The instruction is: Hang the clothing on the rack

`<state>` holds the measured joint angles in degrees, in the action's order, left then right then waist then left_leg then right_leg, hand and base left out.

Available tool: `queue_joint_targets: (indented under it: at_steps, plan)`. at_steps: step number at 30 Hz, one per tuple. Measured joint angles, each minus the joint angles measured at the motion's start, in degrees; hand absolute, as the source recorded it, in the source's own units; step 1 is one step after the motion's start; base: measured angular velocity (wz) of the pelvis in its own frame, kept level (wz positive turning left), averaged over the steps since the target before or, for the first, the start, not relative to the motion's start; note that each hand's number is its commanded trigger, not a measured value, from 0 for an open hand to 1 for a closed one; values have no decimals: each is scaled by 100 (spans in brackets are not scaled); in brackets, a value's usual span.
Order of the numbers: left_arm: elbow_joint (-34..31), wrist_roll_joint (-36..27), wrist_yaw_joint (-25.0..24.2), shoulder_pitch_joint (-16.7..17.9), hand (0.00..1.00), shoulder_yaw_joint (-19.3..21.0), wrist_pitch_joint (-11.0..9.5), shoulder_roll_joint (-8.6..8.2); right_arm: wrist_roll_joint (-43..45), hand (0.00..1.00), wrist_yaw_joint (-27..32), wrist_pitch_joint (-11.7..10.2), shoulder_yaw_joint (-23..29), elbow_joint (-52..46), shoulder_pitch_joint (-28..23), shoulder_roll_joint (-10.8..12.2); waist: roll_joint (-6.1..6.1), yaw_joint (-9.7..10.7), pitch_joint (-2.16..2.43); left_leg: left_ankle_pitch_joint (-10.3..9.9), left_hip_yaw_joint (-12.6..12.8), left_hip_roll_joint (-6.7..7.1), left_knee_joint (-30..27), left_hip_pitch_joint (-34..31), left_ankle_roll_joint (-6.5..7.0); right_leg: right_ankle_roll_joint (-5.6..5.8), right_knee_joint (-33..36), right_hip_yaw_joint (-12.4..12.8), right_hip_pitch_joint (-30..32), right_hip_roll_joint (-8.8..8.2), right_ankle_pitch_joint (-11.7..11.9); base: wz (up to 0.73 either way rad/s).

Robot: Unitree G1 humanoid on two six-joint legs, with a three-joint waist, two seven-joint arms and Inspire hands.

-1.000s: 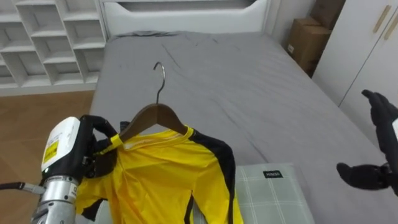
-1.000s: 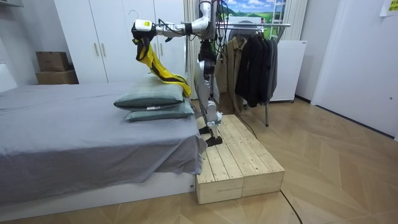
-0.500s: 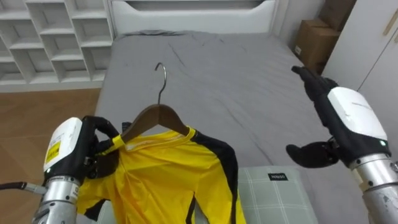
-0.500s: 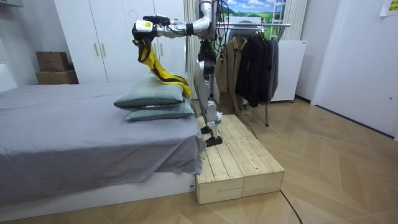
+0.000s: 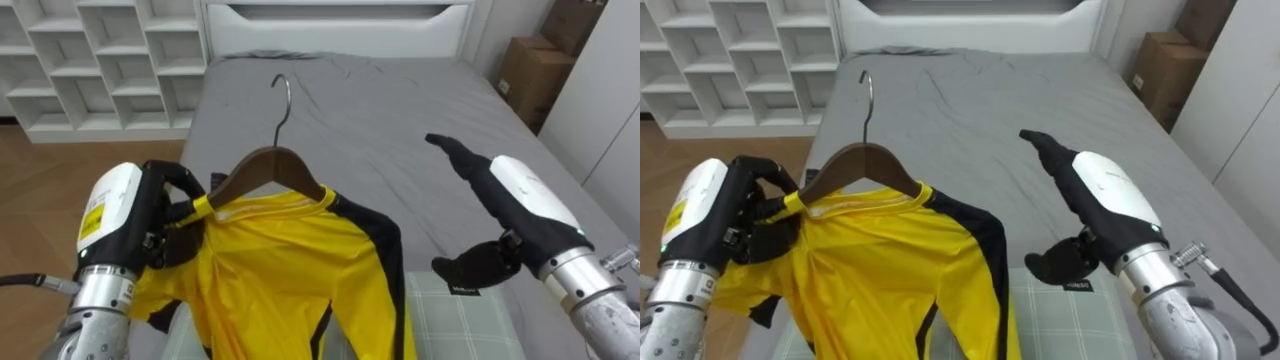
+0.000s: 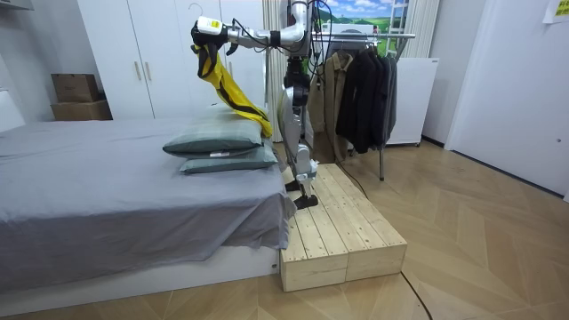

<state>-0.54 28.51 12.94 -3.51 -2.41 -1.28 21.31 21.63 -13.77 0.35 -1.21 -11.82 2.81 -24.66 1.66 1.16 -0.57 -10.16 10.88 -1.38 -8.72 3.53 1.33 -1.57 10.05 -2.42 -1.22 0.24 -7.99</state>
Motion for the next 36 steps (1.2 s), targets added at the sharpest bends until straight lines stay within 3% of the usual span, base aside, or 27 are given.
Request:
queue_joint_targets:
  at_steps: [5, 13, 20, 27, 36]
  plan:
    - [-2, 106, 0, 0, 100, -4, 0, 0, -558, 0, -262, 25, -107, 498, 283, 0, 26, -27, -16, 0, -7, 1, 4, -4, 0, 0, -12, -5, 3, -3, 0, 0]
    - [-1, 110, -18, 1, 100, -33, 28, -25, -840, 0, -833, 110, -225, 923, 288, 16, 32, -51, -18, 0, -46, 4, 2, -30, 0, 0, -36, -59, 10, -11, 0, 2]
    - [-2, 173, -18, 0, 100, -95, 62, -60, -1230, 0, -988, 107, -292, 1083, 325, 51, 44, -125, -25, 0, -38, 2, 1, -15, 0, 0, -33, -61, 5, -12, 0, -1]
    - [-3, 152, -165, -3, 100, -227, 61, -110, -1495, 0, -1047, 197, -490, 1724, 848, 441, 47, -162, -27, 0, -46, 4, -8, -19, 0, 0, -25, -85, 9, -12, 0, 0]
    - [-3, 133, -457, -3, 100, -227, 61, -255, -1586, 0, -1066, 198, -611, 1769, 1071, 481, 47, -193, -27, 0, -89, 10, -7, -19, 0, 0, -33, -113, -13, -14, 0, 0]
